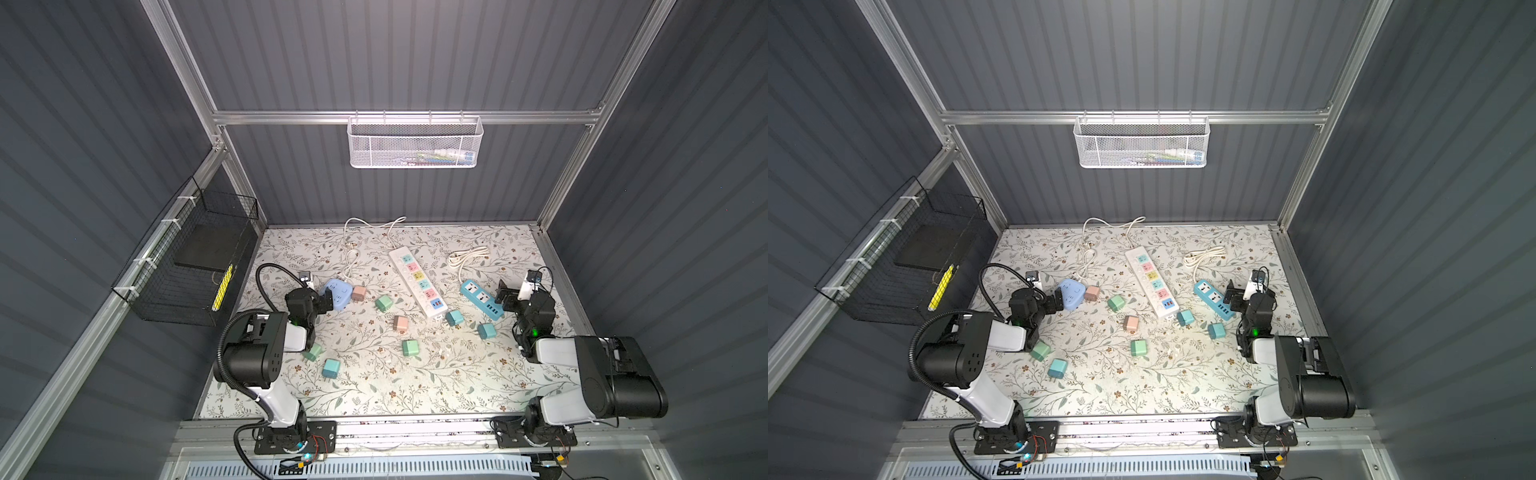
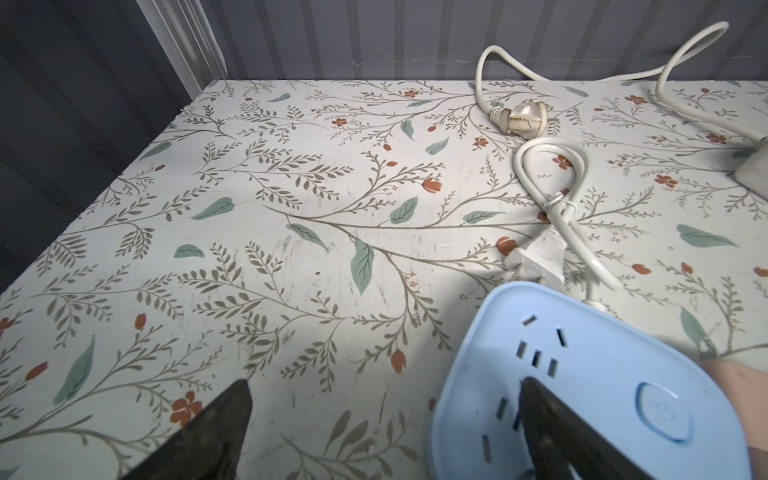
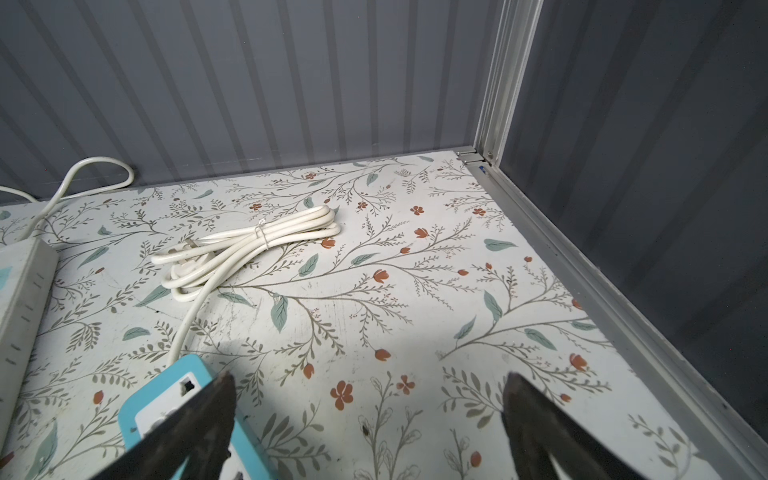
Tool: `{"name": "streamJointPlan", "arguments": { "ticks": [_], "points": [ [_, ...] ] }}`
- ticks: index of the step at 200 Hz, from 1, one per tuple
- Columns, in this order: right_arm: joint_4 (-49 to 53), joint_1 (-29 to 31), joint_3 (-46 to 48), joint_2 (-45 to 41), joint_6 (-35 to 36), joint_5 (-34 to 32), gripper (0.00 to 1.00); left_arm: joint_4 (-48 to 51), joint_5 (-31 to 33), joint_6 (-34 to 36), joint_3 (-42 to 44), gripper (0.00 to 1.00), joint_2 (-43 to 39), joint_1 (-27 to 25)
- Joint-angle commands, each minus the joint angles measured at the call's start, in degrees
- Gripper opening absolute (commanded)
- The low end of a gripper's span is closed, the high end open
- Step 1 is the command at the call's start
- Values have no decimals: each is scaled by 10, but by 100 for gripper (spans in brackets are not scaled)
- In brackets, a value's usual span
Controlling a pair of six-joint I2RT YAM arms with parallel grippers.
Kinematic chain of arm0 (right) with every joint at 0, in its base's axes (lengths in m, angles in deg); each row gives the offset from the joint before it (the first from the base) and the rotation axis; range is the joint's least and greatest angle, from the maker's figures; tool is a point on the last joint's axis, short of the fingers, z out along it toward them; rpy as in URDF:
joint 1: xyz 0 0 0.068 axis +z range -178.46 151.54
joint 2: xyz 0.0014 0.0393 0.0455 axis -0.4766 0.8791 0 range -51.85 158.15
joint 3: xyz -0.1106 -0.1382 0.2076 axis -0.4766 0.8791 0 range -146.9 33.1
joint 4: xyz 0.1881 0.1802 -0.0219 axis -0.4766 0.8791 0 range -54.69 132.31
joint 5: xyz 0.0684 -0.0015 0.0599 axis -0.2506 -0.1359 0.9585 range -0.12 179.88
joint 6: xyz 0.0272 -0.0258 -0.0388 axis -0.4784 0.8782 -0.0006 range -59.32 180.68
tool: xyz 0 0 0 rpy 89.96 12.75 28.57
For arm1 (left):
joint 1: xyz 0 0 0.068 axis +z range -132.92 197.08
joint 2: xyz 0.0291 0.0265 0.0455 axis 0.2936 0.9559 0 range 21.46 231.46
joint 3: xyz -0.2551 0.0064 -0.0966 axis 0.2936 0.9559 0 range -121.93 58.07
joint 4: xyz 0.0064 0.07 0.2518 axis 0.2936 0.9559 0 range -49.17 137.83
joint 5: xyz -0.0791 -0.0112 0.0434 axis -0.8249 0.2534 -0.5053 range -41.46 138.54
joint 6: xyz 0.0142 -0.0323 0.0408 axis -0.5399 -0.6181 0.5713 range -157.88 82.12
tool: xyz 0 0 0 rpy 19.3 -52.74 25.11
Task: Insert the plug
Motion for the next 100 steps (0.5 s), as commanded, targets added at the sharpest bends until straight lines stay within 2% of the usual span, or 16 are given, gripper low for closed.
{"name": "streamJointPlan", "arguments": {
  "ticks": [1,67,84,100],
  "points": [
    [7,-3,-5,-2,3,3,99,-1,-7,11,-6,100,6,3],
    [13,-4,-8,-7,3,1,99,-2,-8,10,-4,100,5,3],
    [110,-2,-44,-45,1,-14,99,33,9,4,-17,100,-15,3],
    [246,12,-107,-93,9,-26,99,123,4,7,-45,100,-66,3]
  ]
}}
